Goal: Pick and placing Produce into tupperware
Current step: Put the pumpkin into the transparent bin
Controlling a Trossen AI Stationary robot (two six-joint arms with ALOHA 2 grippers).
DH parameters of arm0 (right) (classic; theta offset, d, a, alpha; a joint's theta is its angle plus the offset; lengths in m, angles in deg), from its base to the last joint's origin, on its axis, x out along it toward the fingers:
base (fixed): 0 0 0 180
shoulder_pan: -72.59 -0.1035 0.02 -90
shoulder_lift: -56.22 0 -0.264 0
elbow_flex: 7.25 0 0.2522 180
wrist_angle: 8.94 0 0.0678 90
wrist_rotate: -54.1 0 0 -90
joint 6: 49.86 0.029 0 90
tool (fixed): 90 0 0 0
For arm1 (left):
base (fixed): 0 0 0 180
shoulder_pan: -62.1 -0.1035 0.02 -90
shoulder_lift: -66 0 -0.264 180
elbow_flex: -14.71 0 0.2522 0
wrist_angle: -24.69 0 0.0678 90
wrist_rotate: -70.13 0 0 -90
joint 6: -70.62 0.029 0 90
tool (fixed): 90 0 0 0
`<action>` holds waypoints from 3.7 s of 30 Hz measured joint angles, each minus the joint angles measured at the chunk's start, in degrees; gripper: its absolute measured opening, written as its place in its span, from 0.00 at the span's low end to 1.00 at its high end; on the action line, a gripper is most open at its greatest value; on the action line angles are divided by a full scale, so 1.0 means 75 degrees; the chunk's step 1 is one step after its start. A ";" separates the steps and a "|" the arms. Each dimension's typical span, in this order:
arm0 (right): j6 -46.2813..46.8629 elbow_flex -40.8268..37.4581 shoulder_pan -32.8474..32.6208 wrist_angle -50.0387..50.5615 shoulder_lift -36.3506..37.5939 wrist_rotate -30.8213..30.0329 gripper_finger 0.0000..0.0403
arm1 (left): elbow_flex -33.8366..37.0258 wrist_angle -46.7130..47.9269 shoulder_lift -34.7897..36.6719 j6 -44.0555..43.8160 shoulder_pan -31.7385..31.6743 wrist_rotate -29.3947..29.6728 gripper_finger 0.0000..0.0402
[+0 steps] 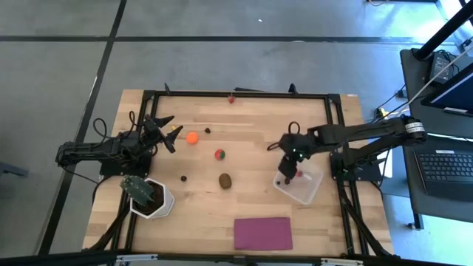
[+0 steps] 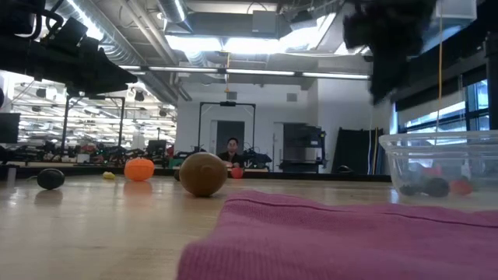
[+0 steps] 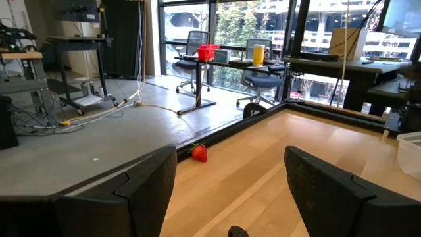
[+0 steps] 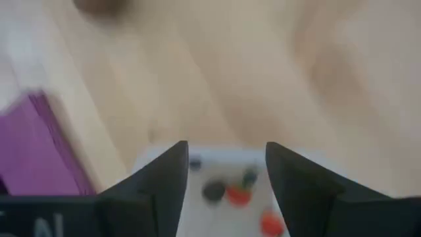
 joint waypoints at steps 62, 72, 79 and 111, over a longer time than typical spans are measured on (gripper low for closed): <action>-0.5336 -0.4681 0.6496 -0.8100 0.3773 0.1572 0.11 | 0.0006 -0.0122 0.0002 -0.0777 0.0001 0.0000 0.68; -0.5362 -0.4681 0.6496 -0.8097 0.3773 0.1572 0.11 | 0.0004 -0.0122 -0.0001 -0.0780 -0.0001 -0.0001 0.68; -0.5368 -0.4681 0.6496 -0.8094 0.3773 0.1572 0.11 | 0.0003 -0.0124 0.0000 -0.0780 0.0001 0.0000 0.68; -0.5545 -0.4679 0.6493 -0.8080 0.3770 0.1572 0.12 | -0.0006 -0.1630 -0.0143 -0.1989 -0.0006 -0.0451 0.68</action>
